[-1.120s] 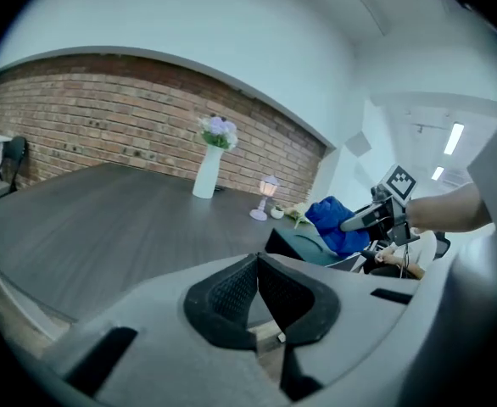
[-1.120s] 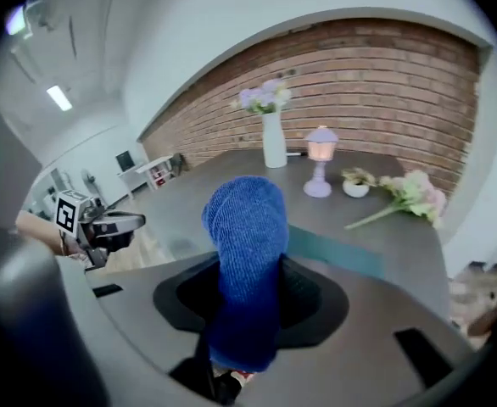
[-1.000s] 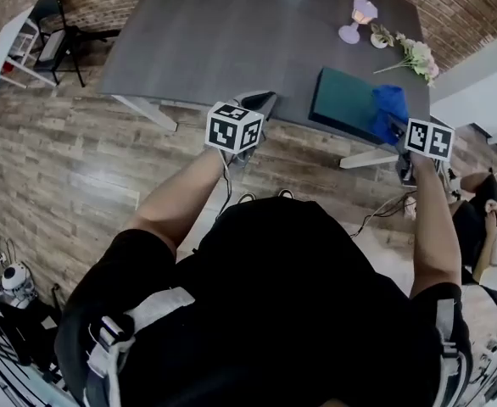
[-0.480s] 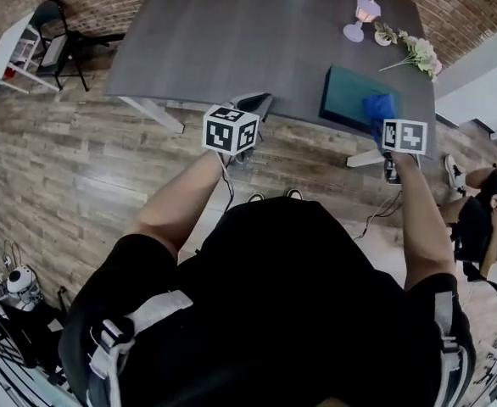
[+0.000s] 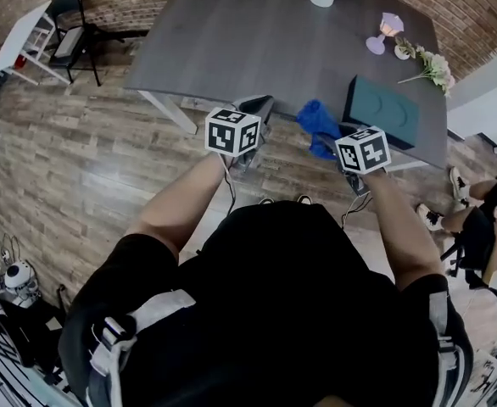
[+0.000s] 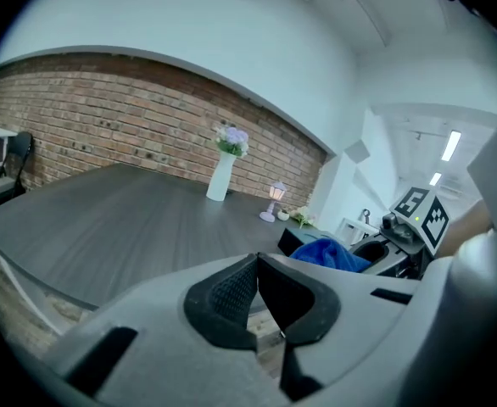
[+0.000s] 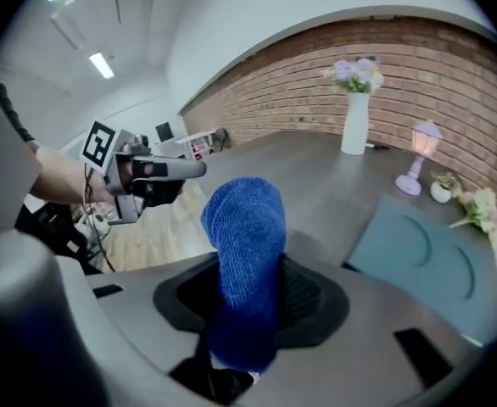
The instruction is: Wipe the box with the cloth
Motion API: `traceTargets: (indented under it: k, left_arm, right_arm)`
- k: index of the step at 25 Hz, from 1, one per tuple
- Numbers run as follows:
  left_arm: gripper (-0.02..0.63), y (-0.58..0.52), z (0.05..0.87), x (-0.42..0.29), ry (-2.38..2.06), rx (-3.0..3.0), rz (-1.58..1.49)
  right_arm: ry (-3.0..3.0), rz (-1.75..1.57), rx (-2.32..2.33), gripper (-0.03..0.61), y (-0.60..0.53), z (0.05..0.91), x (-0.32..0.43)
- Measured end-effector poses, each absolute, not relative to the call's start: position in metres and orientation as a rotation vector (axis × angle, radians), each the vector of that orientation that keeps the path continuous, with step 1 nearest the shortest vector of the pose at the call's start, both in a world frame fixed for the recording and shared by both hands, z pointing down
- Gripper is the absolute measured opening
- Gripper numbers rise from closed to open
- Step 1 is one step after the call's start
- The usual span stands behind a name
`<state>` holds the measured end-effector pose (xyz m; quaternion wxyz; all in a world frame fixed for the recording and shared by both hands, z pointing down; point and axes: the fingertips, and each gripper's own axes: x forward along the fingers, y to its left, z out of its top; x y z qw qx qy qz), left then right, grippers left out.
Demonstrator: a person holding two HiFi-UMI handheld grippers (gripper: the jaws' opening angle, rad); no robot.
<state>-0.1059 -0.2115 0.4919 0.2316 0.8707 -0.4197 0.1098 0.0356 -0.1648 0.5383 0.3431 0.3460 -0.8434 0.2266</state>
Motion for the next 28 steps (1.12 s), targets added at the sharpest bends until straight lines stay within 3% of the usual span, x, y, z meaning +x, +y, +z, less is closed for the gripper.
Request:
traceTargets:
  k: [6,13,28]
  left_arm:
    - [0.009,-0.203,0.501,-0.048,-0.893,2.496,0.329]
    - [0.009,-0.192,0.499,0.022,-0.709,2.578,0.328]
    - [0.009,-0.146,0.507,0.116,-0.696,2.531,0.394]
  right_arm:
    - [-1.956,0.640,1.609,0.150,-0.145,0.515,0.190]
    - [-1.622,0.732,1.923,0.149,-0.072,0.517,0.317]
    - [-1.608,0.801,1.941,0.149,-0.015,0.527,0.408]
